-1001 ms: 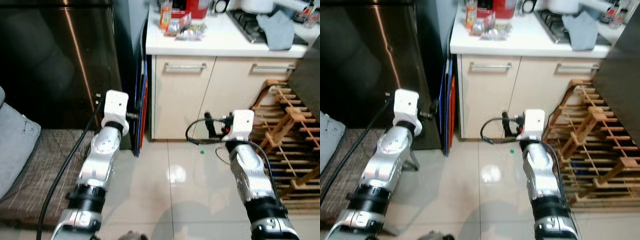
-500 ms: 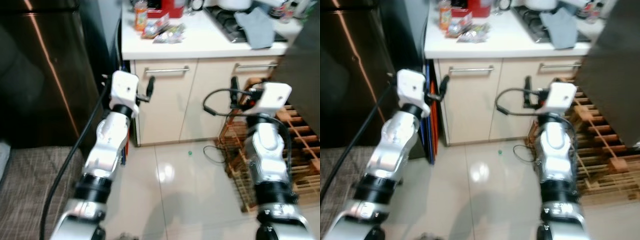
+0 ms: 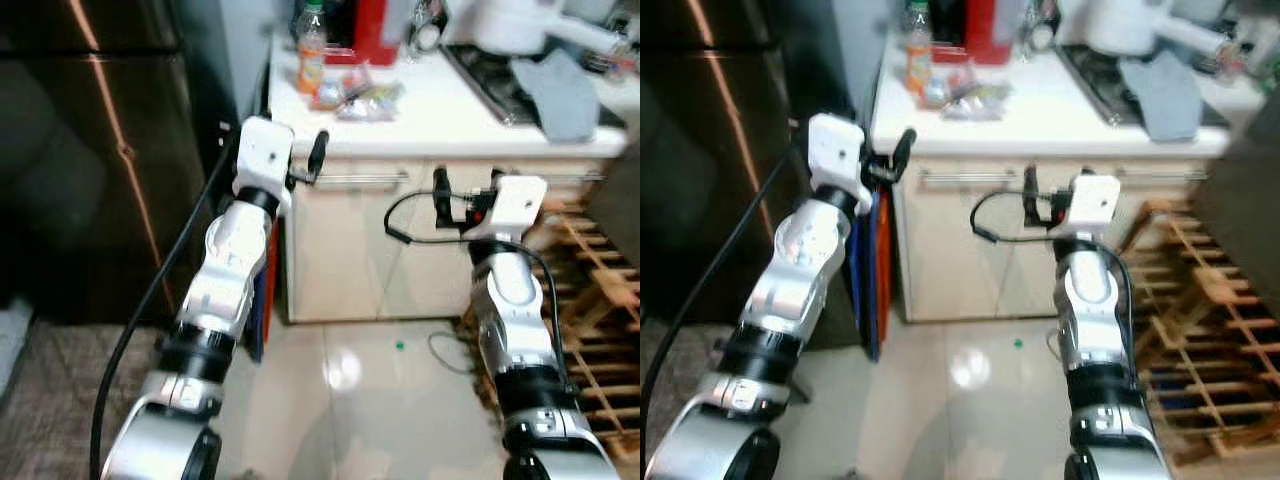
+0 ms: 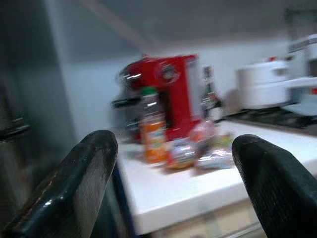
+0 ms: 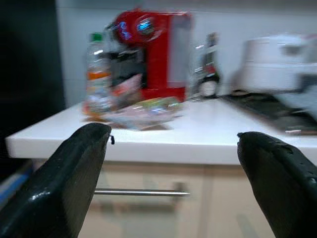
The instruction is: Restocking fridge
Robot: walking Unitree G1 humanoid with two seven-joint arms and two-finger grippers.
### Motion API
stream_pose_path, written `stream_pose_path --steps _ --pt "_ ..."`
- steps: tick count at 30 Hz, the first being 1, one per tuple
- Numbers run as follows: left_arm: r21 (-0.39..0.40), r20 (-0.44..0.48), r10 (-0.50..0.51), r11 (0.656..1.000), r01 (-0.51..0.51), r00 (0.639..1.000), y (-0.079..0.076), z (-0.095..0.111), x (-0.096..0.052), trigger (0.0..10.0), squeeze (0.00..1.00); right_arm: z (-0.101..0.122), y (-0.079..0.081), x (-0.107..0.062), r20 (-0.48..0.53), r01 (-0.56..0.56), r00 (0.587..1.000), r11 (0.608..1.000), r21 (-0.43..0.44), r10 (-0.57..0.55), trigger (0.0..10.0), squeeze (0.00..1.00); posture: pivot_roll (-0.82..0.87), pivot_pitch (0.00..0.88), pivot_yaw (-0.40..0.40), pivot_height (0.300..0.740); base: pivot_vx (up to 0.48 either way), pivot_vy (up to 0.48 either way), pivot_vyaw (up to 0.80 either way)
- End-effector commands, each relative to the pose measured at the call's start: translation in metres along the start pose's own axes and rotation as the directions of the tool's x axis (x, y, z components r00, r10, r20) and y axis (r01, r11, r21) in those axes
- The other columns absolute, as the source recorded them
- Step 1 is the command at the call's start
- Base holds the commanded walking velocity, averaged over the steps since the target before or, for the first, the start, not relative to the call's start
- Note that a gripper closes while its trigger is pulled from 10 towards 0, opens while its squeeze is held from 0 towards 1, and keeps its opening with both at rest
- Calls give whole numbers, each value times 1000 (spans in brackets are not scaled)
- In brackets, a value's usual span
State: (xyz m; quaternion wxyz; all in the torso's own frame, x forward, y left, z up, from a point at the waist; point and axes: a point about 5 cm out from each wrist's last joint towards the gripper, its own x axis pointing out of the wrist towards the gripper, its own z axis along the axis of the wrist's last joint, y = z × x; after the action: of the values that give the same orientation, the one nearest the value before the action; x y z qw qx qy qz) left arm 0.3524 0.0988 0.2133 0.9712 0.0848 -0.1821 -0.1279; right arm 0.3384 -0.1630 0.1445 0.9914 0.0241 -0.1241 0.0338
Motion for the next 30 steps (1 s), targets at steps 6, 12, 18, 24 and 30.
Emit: stream_pose_path --steps 6,12,18,24,30 --pt "-3 9 -25 1000 25 1000 -4 4 9 10000 0 8 -8 2 35 18 999 1000 -19 -17 10000 0 -64 0 4 740 480 0 0" --pt "-3 14 -46 999 46 999 -7 4 10 10000 0 5 -6 2 19 17 1000 999 -28 -17 10000 0 -64 0 7 740 480 0 -400" --pt "3 27 -69 998 69 997 -12 6 13 10000 0 8 -5 2 38 18 999 999 -38 -17 10000 0 -63 0 6 740 480 0 -133" --pt "31 86 -93 995 91 992 -14 21 23 10000 0 34 -2 9 148 11 989 998 -69 0 10000 0 -66 0 7 740 480 0 0" --pt "26 90 -10 1000 8 996 0 29 36 10000 0 41 -1 12 170 6 985 998 -58 4 10000 0 -72 0 8 740 480 0 0"
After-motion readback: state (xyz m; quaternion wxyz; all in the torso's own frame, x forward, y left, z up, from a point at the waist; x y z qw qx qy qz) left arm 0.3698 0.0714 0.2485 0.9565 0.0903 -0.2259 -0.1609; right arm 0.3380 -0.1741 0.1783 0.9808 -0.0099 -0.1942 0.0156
